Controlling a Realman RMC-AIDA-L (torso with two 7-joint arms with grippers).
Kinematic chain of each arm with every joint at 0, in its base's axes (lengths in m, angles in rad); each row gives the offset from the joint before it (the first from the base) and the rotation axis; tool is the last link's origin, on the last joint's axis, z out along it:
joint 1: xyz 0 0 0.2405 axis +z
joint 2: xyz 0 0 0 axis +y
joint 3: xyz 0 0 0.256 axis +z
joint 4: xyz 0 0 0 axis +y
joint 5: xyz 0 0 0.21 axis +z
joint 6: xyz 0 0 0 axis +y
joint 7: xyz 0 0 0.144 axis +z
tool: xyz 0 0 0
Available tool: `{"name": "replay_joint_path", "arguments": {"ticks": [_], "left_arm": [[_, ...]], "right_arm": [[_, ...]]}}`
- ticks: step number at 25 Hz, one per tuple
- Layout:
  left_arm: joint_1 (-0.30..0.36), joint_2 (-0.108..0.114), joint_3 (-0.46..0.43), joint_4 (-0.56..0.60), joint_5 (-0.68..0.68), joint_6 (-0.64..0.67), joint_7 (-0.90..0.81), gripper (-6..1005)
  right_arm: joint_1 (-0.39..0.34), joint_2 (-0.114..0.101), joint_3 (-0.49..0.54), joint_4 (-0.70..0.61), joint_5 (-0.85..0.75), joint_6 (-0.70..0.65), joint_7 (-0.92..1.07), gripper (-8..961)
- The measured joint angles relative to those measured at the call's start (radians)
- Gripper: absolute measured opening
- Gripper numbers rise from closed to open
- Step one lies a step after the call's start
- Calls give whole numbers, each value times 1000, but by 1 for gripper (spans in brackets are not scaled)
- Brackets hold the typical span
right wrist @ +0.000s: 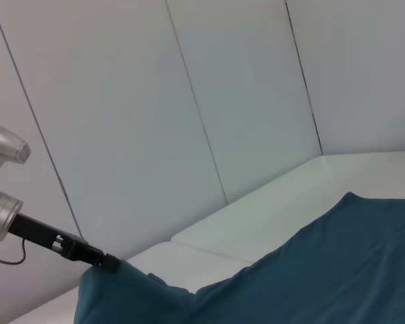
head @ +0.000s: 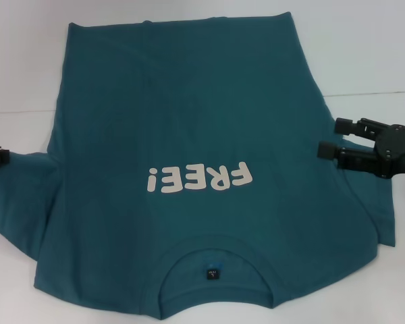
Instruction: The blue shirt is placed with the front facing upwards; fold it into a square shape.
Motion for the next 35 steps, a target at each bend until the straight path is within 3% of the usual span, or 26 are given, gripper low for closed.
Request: {"name": "replay_joint_path", "arguments": {"ticks": [11,15,22,28,31,35], "left_arm": [[15,-5,157,83,0,32,-108,38],[15,2,157,113,8,40,-110,38],[-4,37,159,116,49,41,-97,38],[-31,52,160,109,71,46,-78,39],[-47,52,163,110,72,68,-79,39],[-70,35,166,113,74,94,-84,36]], "right_arm": [[0,-3,0,0,0,-5,0,921],[-2,-4,0,0,0,-5,0,921],[-2,-4,-4,0,-1,-4,0,921],[5,-4,-8,0,-1,-2,0,921],[8,-4,-9,0,-2,-1,0,921],[8,-4,-9,0,-4,-1,0,921]]}}
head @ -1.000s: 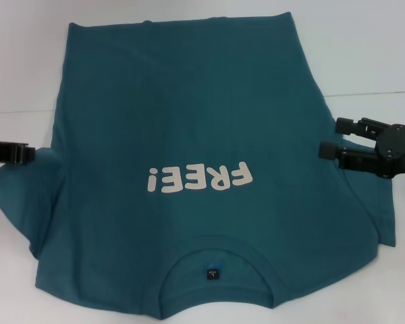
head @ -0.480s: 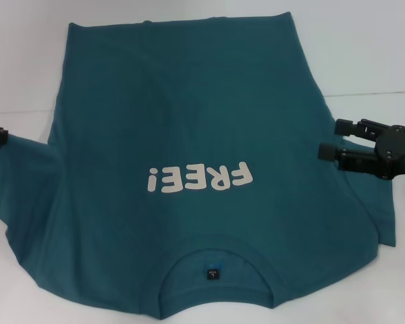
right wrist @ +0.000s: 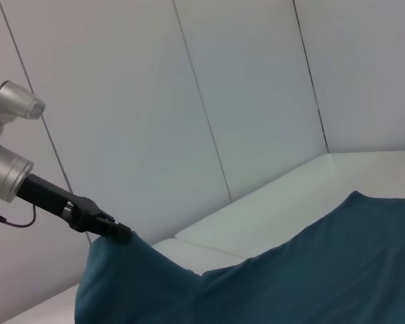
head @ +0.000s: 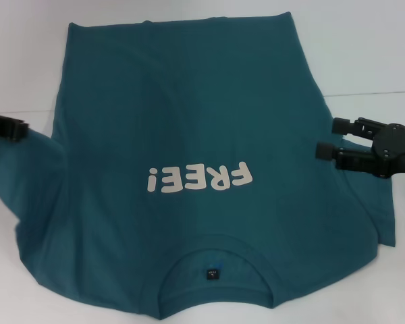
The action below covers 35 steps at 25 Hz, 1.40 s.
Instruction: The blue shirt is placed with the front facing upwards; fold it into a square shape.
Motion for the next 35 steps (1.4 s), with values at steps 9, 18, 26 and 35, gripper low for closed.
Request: {"name": "replay_joint_path", "arguments": {"ticks": [9,18,26,35], "left_arm": [[-34,-40,93,-29,6,-4,-60,36],[-47,-46,183,-181,-77,-108,-125,120],[21,-48,243,-142,-176,-231,-125,204],[72,-41,139,-259,-166,-346,-208,552]], "right_arm": [[-10,0,0,0,-3,0,1,922],[-17,0,-4,0,-4,1,1,922],[-19,0,-5,0,-4,-1,6,922],[-22,0,-5,0,-4,4,6,922]]}}
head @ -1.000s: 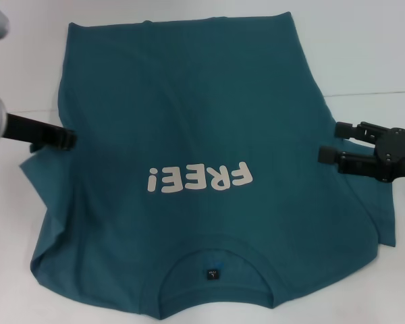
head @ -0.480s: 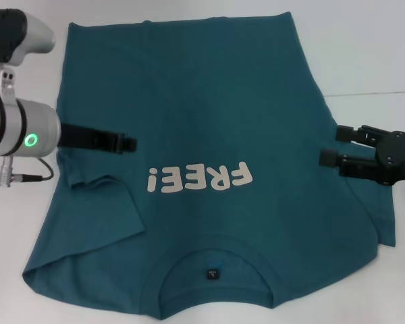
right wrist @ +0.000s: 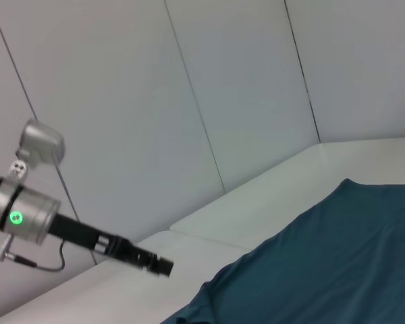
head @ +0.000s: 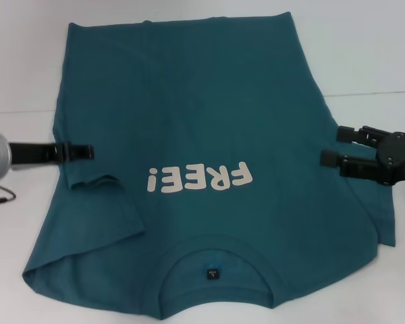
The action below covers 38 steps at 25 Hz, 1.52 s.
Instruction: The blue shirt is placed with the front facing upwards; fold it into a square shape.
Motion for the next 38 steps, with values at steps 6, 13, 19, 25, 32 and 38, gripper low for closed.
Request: {"name": "replay_joint_path", "arguments": {"ticks": [6,13,19,25,32,38], "left_arm": [[-64,1,-70,-211,-9,-81,-7,751],[-87,1,-68,-288,-2,-162,-11,810],[-101,1,-77,-343,-1,-217,-13,809],[-127,3,-82,-408,2,-267,-14,810],[-178,4,-79,-457,-21,-309,-2,809],[-225,4,-81,-512,-82,-390,45,811]], "right_arm": [[10,-1,0,0,0,0,2,922],[12,-3,0,0,0,-1,14,923],[14,-5,0,0,0,1,17,923],[16,-5,0,0,0,2,17,923],[22,-5,0,0,0,3,17,923],[25,-5,-6,0,0,3,17,923]]}}
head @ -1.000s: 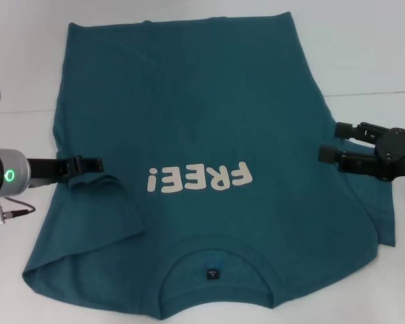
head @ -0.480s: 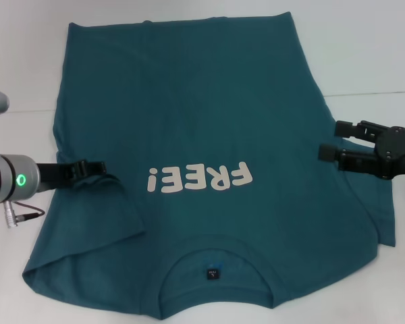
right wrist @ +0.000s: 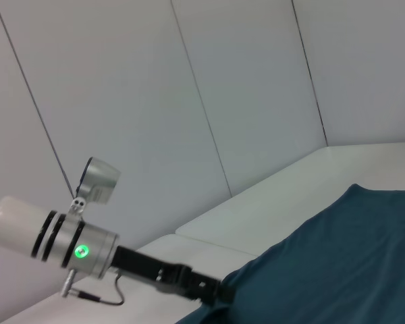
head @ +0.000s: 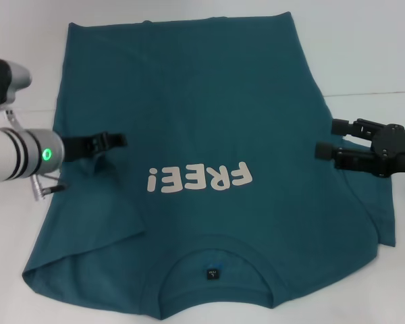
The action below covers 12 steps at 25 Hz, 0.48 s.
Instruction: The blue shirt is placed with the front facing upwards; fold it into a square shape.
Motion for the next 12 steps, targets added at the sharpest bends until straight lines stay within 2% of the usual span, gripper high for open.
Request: {"name": "replay_joint_path", "arguments": {"ticks": [6,9,12], "left_arm": [[-23,-1,-1,-13,-100,-48,107,810],[6,-6,11,33,-220,-29,214,810],[51,-7,28,104,-352,61,374,809]], "right_arm": [[-1,0,-6,0,0,0,0,923],[-3,0,-5,0,1,0,0,924],[-7,-2,2,-5,4,0,15,924]]}}
